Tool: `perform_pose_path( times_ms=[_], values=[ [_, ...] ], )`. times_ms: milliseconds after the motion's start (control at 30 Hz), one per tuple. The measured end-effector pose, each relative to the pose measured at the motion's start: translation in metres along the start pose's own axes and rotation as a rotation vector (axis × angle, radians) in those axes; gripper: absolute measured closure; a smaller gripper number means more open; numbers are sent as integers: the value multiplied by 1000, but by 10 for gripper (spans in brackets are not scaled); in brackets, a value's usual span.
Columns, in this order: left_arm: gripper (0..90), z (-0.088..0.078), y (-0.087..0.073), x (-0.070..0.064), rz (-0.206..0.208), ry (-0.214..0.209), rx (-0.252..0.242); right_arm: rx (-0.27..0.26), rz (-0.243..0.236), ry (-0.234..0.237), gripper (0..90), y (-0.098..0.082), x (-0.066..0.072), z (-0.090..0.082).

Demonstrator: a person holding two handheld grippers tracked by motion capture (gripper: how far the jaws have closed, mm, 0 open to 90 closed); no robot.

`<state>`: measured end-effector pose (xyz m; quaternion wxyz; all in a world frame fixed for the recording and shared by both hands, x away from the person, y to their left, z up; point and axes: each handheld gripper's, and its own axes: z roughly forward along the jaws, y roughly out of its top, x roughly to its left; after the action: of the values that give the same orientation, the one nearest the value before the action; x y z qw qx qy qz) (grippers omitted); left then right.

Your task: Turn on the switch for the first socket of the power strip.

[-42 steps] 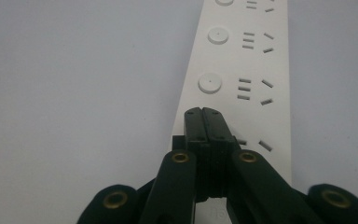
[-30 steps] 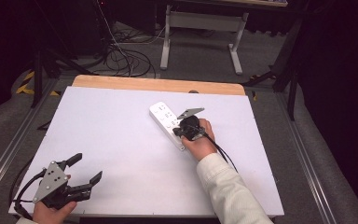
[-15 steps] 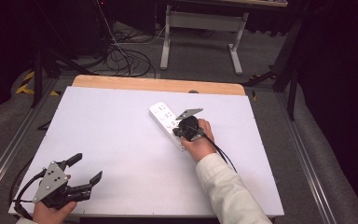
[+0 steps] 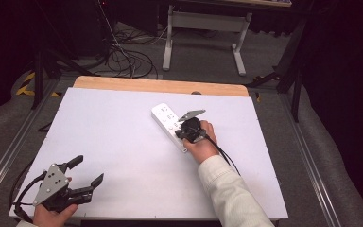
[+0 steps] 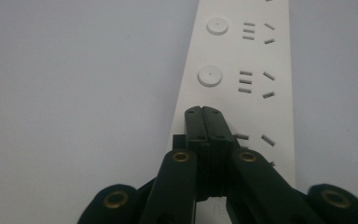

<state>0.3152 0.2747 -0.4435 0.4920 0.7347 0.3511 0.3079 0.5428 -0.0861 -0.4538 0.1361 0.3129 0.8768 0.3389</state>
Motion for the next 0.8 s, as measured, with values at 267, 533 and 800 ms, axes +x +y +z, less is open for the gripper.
perform_pose_path(
  times_ms=[267, 533, 800],
  values=[
    [167, 0, 0, 0, -9, 2, 1, -8, -1, -13, 900, 1, 1, -1],
    [166, 2, 0, 1, -4, -2, 7, -78, -16, -15, 900, 9, 2, -19],
    [166, 1, 0, 0, -5, -1, 5, -110, -43, -10, 900, 13, 8, -31]
  ],
)
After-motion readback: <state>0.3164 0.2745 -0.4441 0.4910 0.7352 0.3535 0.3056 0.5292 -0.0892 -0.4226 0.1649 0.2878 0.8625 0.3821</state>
